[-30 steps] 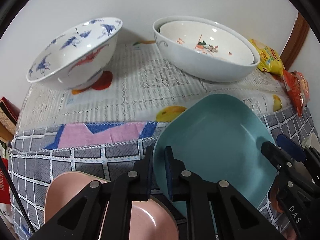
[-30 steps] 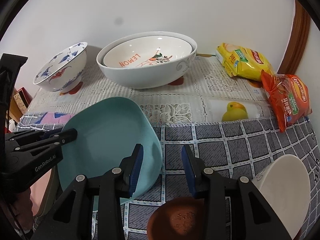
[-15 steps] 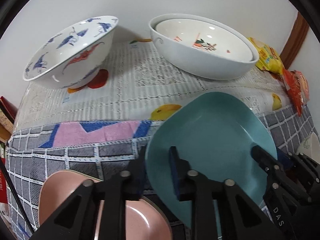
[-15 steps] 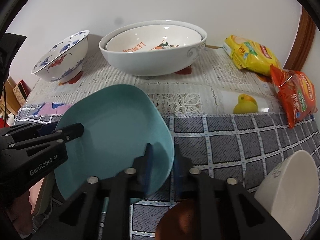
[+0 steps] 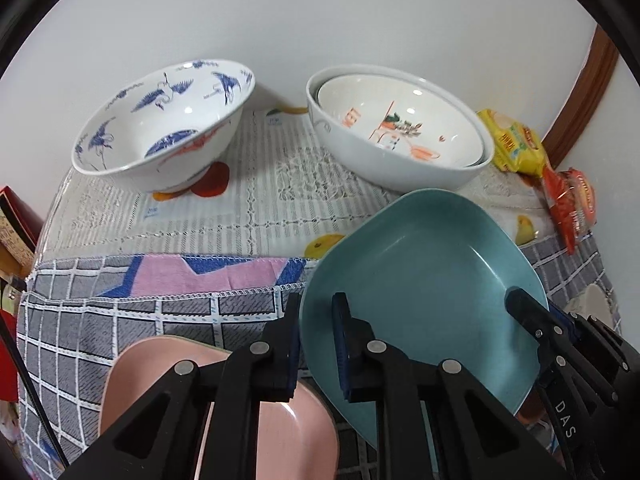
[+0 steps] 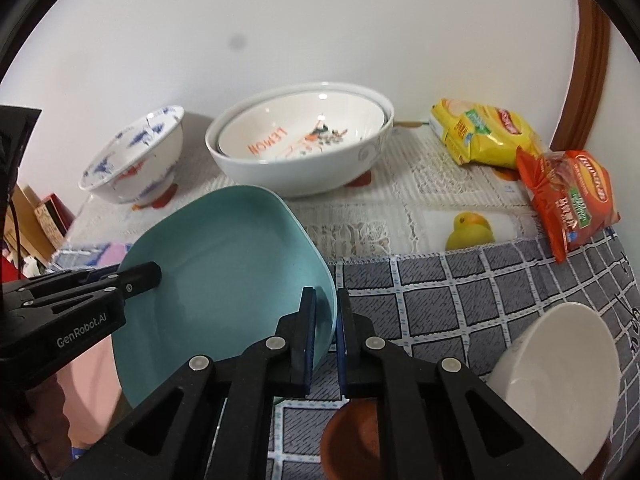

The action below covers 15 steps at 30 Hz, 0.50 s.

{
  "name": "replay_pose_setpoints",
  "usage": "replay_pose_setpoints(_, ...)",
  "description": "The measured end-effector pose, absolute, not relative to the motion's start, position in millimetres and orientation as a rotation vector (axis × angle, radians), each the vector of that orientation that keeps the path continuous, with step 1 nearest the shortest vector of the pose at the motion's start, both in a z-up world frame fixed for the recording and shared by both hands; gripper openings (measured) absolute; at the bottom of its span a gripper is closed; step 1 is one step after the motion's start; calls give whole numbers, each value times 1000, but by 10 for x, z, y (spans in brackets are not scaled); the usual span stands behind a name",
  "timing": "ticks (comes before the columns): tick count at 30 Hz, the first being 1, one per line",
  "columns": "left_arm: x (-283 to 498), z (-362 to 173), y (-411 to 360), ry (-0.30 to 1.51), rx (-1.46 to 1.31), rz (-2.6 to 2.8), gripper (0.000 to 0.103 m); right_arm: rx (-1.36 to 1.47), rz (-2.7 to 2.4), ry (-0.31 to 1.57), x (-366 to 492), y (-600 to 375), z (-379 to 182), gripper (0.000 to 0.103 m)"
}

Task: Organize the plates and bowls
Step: 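Carry the teal plate with both grippers over the pink plate stack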

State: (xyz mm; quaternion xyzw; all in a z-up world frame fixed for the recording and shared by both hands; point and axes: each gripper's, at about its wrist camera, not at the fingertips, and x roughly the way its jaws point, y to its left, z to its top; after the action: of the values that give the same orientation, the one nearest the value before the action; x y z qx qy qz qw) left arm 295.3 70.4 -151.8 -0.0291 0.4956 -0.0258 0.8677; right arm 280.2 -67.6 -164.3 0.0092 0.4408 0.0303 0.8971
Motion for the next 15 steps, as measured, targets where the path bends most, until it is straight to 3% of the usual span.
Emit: replay_pose_setpoints(15,2454,-1239,755,1017,-74,-63,15,56,43,890,2296,-646,-1298,8)
